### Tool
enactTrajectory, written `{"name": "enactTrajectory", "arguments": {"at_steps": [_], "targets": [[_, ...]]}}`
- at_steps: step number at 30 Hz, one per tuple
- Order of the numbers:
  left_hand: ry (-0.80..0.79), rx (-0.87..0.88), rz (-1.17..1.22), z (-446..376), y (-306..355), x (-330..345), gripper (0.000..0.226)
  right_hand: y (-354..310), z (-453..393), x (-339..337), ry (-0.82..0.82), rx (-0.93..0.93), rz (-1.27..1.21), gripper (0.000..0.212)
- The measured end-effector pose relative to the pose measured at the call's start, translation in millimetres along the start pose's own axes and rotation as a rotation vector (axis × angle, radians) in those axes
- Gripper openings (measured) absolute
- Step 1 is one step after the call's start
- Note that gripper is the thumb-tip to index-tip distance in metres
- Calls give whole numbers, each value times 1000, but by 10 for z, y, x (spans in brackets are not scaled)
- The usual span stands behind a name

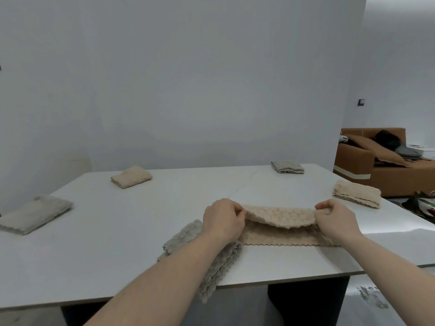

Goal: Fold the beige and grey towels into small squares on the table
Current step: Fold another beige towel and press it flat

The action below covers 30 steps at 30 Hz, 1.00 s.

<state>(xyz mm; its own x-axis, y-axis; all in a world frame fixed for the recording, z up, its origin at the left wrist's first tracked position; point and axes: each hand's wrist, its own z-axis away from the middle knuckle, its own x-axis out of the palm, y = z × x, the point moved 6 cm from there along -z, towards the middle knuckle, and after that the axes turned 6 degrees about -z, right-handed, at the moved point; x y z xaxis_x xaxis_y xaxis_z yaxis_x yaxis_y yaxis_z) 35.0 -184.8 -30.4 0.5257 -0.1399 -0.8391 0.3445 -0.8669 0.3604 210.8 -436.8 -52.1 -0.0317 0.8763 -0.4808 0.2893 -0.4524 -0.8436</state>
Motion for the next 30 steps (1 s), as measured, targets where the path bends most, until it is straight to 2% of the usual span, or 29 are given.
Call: {"name": "enactTrajectory", "arguments": {"at_steps": [8, 18, 30], "targets": [[1, -26, -2, 90, -58, 40, 21, 25, 92, -87, 51, 13, 57, 7], [-129, -49, -17, 254, -80, 195, 13, 147, 292, -63, 12, -19, 230, 4], [-60, -28, -46, 331, -113, 233, 16, 178, 299, -3, 37, -51, 259, 8]]}}
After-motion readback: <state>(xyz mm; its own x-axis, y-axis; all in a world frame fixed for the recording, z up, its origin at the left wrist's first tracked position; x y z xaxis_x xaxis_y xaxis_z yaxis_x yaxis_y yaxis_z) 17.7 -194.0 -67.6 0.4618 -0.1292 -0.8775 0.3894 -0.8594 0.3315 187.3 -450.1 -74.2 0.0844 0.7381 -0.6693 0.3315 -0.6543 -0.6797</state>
